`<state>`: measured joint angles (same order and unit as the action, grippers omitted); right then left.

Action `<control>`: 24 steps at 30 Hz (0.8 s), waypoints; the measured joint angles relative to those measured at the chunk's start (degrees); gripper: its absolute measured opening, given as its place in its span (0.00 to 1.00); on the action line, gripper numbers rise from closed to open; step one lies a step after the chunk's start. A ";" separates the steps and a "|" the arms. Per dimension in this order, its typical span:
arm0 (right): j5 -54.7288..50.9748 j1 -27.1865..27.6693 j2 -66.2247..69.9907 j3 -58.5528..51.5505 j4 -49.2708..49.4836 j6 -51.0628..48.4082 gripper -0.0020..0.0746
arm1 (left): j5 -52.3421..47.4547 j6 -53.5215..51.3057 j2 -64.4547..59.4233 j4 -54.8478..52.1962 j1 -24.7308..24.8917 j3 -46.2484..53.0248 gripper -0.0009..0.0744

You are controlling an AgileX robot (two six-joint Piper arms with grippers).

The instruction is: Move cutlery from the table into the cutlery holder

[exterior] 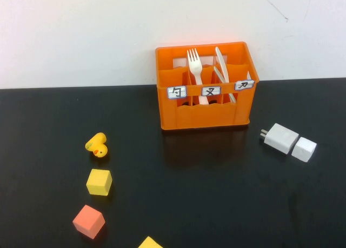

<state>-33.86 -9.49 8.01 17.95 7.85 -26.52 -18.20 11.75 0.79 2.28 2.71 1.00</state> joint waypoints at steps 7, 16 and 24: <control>-0.85 13.78 -7.97 -0.68 0.08 0.00 0.02 | 0.00 0.00 0.00 -0.09 0.00 0.00 0.01; 12.50 16.68 -8.78 -15.98 0.45 0.00 0.02 | -0.04 0.00 0.00 -0.13 0.00 0.00 0.01; 13.66 16.68 -8.78 -19.04 -0.19 -0.51 0.02 | -0.13 0.00 0.00 -0.13 0.00 0.00 0.01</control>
<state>-20.20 7.19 -0.77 -1.10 7.66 -27.03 -18.33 11.75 0.79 2.14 2.71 1.00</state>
